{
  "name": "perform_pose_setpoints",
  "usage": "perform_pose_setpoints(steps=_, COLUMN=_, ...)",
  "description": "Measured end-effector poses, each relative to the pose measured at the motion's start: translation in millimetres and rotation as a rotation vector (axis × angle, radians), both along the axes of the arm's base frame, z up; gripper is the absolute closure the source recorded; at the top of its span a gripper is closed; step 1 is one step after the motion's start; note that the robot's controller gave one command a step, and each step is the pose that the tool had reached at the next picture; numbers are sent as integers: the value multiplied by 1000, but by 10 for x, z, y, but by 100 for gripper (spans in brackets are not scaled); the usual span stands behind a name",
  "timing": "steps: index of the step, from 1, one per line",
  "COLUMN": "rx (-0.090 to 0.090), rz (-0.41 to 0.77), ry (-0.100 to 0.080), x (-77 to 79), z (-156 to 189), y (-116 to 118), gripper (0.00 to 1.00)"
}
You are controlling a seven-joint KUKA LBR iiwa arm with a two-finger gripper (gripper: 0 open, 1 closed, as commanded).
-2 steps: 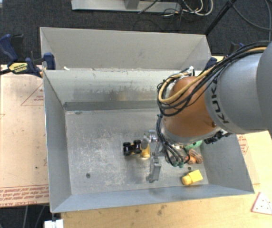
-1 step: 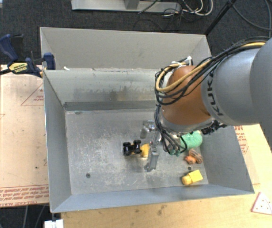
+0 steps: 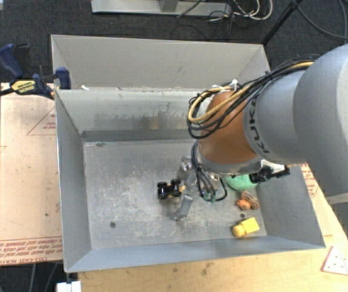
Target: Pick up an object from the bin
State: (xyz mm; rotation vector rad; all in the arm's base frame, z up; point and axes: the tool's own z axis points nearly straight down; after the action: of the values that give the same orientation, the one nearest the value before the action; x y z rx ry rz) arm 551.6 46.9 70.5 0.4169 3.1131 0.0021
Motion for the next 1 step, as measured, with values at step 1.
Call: perform_pose_setpoints(steps=1, rx=-1, rz=39, ry=-3, x=13, z=-9, y=11, gripper=100)
